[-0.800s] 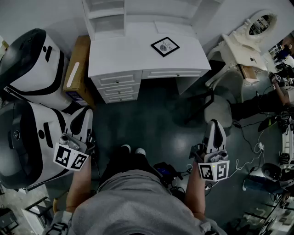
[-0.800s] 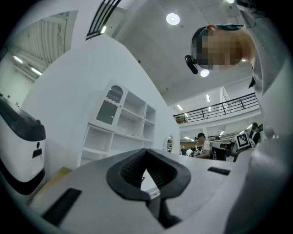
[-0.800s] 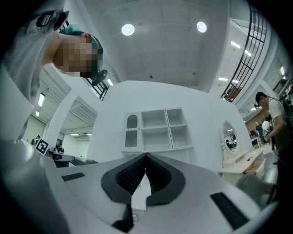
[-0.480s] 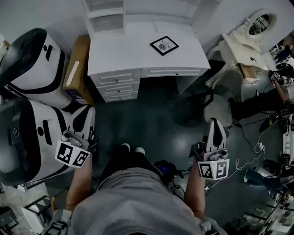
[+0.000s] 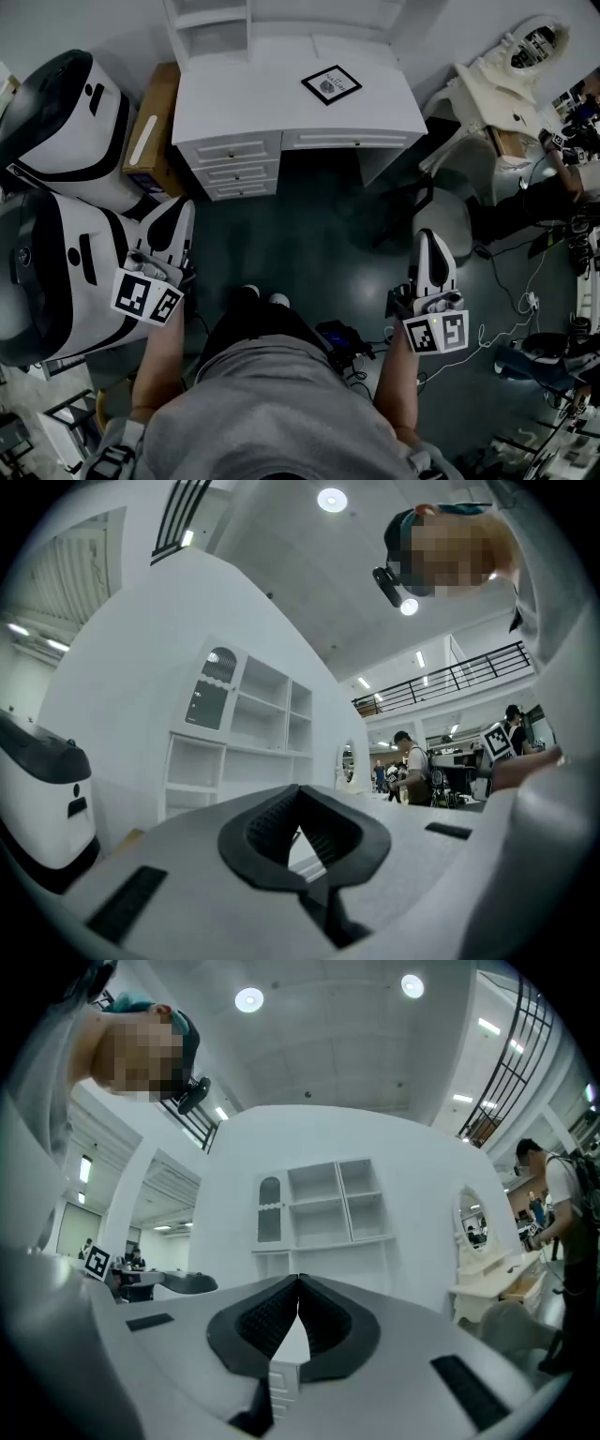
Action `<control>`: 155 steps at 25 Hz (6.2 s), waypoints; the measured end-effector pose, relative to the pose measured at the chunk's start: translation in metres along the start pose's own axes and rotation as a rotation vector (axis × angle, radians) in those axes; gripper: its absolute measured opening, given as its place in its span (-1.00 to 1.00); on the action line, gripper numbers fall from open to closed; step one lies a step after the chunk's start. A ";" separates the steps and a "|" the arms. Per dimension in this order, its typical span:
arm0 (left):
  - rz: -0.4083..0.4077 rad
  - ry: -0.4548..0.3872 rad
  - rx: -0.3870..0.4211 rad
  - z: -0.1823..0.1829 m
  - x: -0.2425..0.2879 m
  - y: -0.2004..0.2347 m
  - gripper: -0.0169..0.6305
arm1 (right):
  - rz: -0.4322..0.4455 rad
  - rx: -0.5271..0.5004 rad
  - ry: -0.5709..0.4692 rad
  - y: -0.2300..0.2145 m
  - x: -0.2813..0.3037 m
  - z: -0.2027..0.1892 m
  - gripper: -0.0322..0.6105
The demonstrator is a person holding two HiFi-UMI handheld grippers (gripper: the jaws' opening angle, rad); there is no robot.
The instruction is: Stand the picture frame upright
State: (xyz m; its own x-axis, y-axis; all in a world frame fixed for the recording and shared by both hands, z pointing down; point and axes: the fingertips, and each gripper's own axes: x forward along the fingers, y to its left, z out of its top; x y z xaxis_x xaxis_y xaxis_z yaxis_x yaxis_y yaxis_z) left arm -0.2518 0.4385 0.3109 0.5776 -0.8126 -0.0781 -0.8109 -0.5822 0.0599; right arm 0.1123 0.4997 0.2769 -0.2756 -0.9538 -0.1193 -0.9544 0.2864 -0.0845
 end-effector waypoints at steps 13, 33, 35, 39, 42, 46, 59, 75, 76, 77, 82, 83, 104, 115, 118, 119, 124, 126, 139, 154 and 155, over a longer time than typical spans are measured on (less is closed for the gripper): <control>-0.002 0.053 0.025 -0.007 0.047 0.000 -0.93 | 0.026 0.028 0.036 -0.022 0.034 -0.008 -0.82; -0.171 0.048 0.038 -0.021 0.230 0.121 -0.93 | -0.100 -0.002 0.026 -0.051 0.195 -0.030 -0.81; -0.197 0.047 0.033 -0.020 0.244 0.129 -0.93 | -0.117 -0.004 0.025 -0.052 0.206 -0.032 -0.81; -0.242 0.048 0.038 -0.020 0.268 0.143 -0.93 | -0.146 0.002 0.010 -0.050 0.225 -0.030 -0.81; -0.270 0.053 0.040 -0.022 0.282 0.151 -0.93 | -0.159 0.002 0.008 -0.048 0.238 -0.030 -0.81; -0.288 0.062 0.033 -0.028 0.294 0.162 -0.93 | -0.175 0.007 0.012 -0.045 0.250 -0.036 -0.81; -0.292 0.091 0.009 -0.052 0.324 0.174 -0.93 | -0.188 0.052 -0.005 -0.066 0.277 -0.047 -0.81; -0.183 0.109 0.004 -0.068 0.443 0.174 -0.93 | -0.069 0.093 0.012 -0.185 0.389 -0.055 -0.81; -0.174 0.110 0.003 -0.070 0.453 0.173 -0.93 | -0.059 0.095 0.013 -0.195 0.397 -0.055 -0.81; -0.166 0.111 0.001 -0.072 0.463 0.171 -0.93 | -0.050 0.097 0.014 -0.205 0.404 -0.056 -0.81; -0.132 0.135 0.078 -0.084 0.503 0.154 -0.93 | -0.002 0.118 0.017 -0.251 0.428 -0.063 -0.81; -0.128 0.139 0.095 -0.086 0.513 0.149 -0.93 | 0.013 0.130 0.021 -0.261 0.433 -0.065 -0.81; -0.019 0.198 0.139 -0.136 0.588 0.125 -0.92 | 0.208 0.201 0.313 -0.345 0.500 -0.194 -0.81; -0.065 0.281 0.136 -0.187 0.611 0.134 -0.92 | 0.175 0.230 0.437 -0.365 0.497 -0.250 -0.81; -0.079 0.302 0.119 -0.201 0.619 0.137 -0.92 | 0.177 0.239 0.469 -0.362 0.502 -0.263 -0.81; -0.083 0.308 0.117 -0.204 0.622 0.139 -0.92 | 0.184 0.244 0.485 -0.360 0.504 -0.268 -0.81; -0.121 0.348 0.094 -0.224 0.649 0.151 -0.92 | 0.223 0.270 0.568 -0.344 0.521 -0.294 -0.81; -0.139 0.366 0.092 -0.233 0.660 0.155 -0.92 | 0.235 0.301 0.595 -0.338 0.529 -0.304 -0.80; -0.263 0.596 0.040 -0.341 0.704 0.153 -0.64 | 0.165 0.491 0.774 -0.323 0.558 -0.400 -0.80; -0.325 0.771 0.044 -0.424 0.701 0.138 -0.53 | 0.136 0.311 0.972 -0.313 0.565 -0.459 -0.45; -0.322 0.772 0.042 -0.425 0.699 0.136 -0.50 | 0.141 0.298 0.976 -0.313 0.567 -0.459 -0.45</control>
State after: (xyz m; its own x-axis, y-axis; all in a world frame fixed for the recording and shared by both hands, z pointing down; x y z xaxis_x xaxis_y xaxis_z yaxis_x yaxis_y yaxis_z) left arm 0.0816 -0.2214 0.6870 0.6716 -0.4065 0.6194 -0.5888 -0.8003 0.1132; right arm 0.2023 -0.1724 0.6898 -0.4826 -0.5296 0.6976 -0.8758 0.2854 -0.3893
